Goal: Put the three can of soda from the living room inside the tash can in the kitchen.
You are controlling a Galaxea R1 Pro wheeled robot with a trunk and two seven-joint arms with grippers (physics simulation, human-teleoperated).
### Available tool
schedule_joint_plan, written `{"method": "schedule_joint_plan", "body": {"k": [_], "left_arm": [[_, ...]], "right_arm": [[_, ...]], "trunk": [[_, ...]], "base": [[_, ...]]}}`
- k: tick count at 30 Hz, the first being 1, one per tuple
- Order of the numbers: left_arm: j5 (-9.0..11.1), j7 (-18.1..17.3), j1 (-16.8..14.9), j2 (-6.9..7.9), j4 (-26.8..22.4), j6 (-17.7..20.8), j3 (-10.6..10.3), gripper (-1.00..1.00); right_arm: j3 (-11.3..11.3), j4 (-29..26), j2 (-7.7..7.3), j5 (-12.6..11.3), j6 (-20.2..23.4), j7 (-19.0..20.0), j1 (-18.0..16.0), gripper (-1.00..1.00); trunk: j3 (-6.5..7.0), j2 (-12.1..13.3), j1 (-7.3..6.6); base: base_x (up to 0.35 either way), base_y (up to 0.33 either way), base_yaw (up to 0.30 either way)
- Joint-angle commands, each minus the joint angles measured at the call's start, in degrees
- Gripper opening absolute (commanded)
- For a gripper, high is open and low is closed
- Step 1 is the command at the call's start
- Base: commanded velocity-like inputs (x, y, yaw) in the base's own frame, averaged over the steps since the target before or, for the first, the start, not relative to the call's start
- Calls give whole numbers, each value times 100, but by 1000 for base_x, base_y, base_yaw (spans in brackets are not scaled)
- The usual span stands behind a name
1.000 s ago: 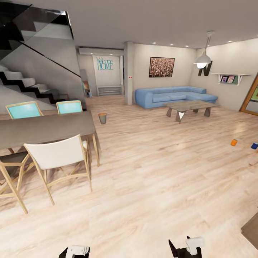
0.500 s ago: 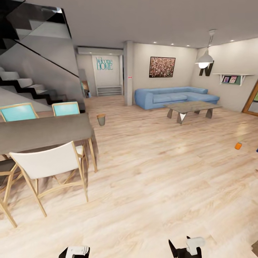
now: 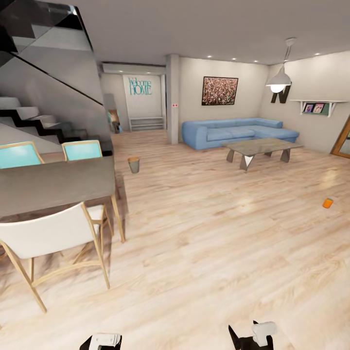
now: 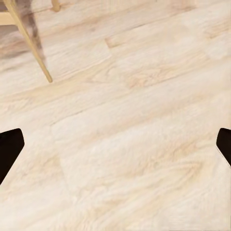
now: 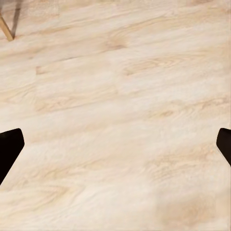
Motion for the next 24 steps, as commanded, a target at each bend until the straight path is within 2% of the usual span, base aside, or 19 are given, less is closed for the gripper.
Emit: {"method": "schedule_joint_plan", "body": {"k": [1,24], "left_arm": [[0,0,0,0,0,1,2,100],[-1,0,0,0,0,2,0,100]], "right_arm": [[0,3,0,0,0,0,0,100],[8,46,0,3,0,0,0,100]], "trunk": [[0,0,0],[0,0,0]], "base": [[310,-161,0],[306,-169,0]]}}
